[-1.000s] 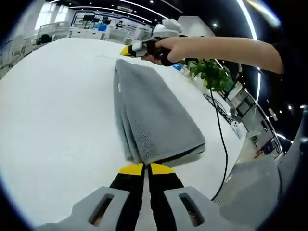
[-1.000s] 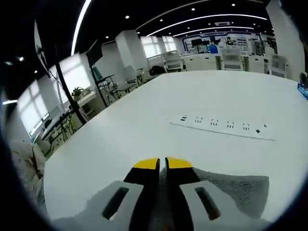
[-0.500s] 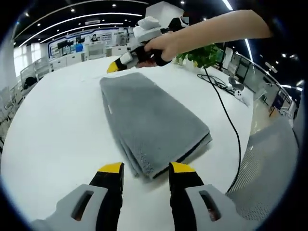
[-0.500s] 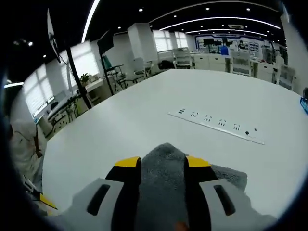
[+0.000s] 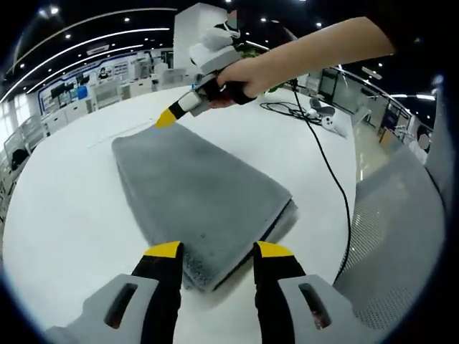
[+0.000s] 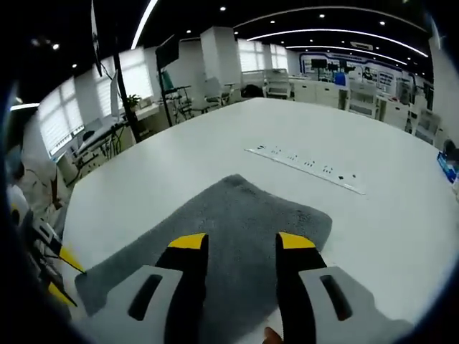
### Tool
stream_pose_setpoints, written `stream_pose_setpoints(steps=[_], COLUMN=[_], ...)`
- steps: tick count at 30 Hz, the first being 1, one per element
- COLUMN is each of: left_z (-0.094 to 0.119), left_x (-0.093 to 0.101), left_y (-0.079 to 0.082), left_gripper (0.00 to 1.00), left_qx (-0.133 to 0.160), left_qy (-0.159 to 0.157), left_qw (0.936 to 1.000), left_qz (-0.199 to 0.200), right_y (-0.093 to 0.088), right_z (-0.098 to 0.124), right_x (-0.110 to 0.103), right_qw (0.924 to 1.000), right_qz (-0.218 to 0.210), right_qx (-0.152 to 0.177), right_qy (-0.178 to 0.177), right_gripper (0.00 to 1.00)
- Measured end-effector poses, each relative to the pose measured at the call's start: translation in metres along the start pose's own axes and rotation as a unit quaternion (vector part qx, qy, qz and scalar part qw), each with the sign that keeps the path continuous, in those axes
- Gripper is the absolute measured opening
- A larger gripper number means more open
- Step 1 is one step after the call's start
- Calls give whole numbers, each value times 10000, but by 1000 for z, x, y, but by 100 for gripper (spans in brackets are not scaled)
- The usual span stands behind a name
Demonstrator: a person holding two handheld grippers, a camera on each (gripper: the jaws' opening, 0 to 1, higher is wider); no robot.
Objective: Fold the towel on the table until its edges align and the towel forms a compact rectangular stack.
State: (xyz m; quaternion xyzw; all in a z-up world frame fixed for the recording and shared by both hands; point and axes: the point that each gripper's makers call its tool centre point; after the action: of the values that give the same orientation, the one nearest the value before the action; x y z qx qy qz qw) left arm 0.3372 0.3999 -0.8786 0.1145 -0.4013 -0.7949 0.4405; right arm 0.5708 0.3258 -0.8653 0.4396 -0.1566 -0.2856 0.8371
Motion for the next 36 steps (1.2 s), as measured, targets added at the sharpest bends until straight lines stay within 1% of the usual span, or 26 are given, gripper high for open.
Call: stream_pose_setpoints(steps=[5,7,11,15,17,19,20,22,24,25,26,27,31,35,36], left_z=[-3,-4,-7,-9,-10,-12,-12,-12,-15,-16,-17,-17,-21,-26,-26], left_x=[0,-3,-16,-35,-44,-54,-56,-64,-69,-73,-74,-76,-75,-72,-72], left_y=[2,5,13,20,20,19,19,18,14,13,13,11,5,-1,2], left_gripper=[40,40,40,40,39,39,39,38,34,33,33,33,33,29,28], left_qx=[-65,-30,41,117,104,111,111,152,179,260,312,295,232,217,301], left_qy=[-45,-3,154,373,503,621,641,739,758,764,754,757,739,672,674], left_qw=[10000,10000,9998,9990,9983,9972,9970,9952,9922,9902,9892,9882,9876,9858,9860], left_qz=[-30,0,118,215,287,391,422,629,971,1138,1217,1299,1365,1521,1496], right_y=[-14,-19,-30,-42,-48,-55,-57,-61,-64,-67,-69,-71,-73,-77,-78], right_z=[17,24,32,40,44,45,45,46,45,45,43,42,38,35,34], right_x=[1,0,3,-1,-5,-6,-6,-8,-12,-15,-16,-19,-24,-26,-25], right_qw=[10000,9999,9997,9993,9991,9989,9988,9987,9985,9984,9983,9981,9981,9981,9978], right_qz=[-53,-80,-184,-268,-309,-334,-351,-379,-418,-433,-442,-448,-433,-344,-403], right_qx=[-31,-43,-109,-162,-210,-257,-272,-295,-312,-329,-351,-396,-422,-502,-503], right_qy=[-52,-81,-143,-180,-183,-186,-189,-189,-183,-175,-168,-142,-139,-135,-155], right_gripper=[37,37,37,36,36,36,35,35,34,33,33,33,30,26,25])
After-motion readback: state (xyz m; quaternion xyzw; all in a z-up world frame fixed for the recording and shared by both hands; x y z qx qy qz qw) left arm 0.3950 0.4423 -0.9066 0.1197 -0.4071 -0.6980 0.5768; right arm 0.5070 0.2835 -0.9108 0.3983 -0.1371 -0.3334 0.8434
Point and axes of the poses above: the point that each gripper's makers call its tool centre point, and the gripper's own axes: z roughly backward along the fingers, x roughly to its right, y roughly out of its top, and after that the axes turned 9 degrees about z, right-handed
